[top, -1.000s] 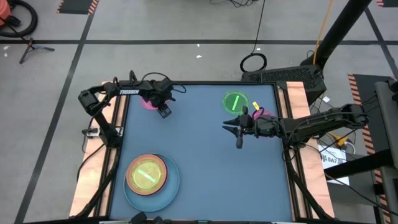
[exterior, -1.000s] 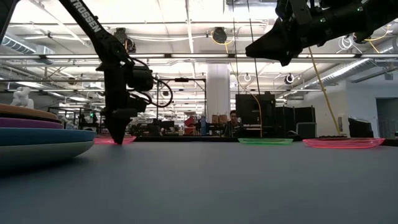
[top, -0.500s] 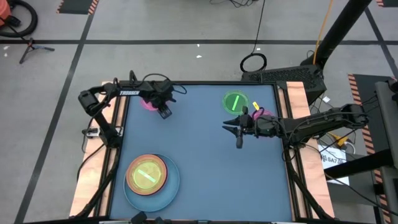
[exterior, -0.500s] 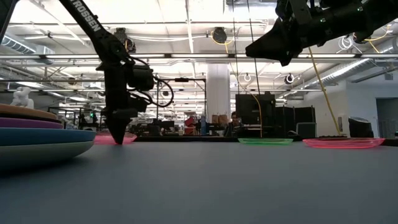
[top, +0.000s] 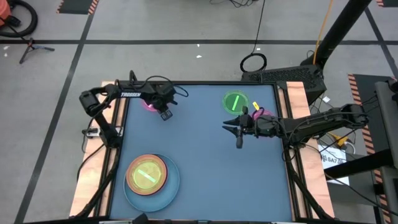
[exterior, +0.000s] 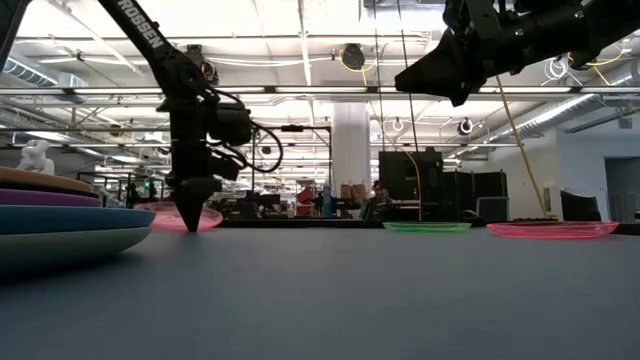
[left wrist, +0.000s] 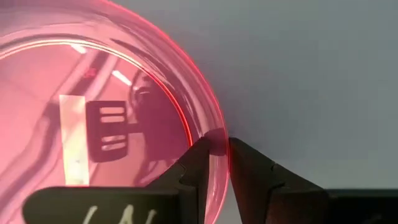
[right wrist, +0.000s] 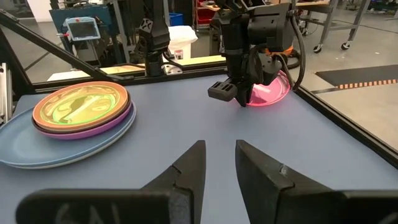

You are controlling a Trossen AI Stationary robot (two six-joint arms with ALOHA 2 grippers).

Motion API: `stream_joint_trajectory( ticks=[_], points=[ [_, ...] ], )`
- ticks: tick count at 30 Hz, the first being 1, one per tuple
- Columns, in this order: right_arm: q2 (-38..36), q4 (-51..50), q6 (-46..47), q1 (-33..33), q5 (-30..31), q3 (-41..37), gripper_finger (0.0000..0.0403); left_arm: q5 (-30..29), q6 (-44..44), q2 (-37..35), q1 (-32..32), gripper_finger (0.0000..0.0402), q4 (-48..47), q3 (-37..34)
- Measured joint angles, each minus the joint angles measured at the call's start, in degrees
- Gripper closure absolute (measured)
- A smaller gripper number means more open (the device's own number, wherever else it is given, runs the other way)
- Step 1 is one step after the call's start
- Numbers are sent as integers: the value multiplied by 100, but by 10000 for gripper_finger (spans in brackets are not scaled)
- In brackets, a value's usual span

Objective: Stack plastic plates
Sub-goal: Stack the left pink plate on top of the green plate

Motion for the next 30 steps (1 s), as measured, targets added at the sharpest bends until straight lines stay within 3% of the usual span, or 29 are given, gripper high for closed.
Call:
stream_joint_trajectory(
  ticks=[17,30],
  points=[
    [0,0,-1,0,0,1,321,-145,-177,-950,-606,337,-241,-13],
    [0,0,0,0,0,1,321,-107,36,-919,-815,337,-310,-7]
  ],
)
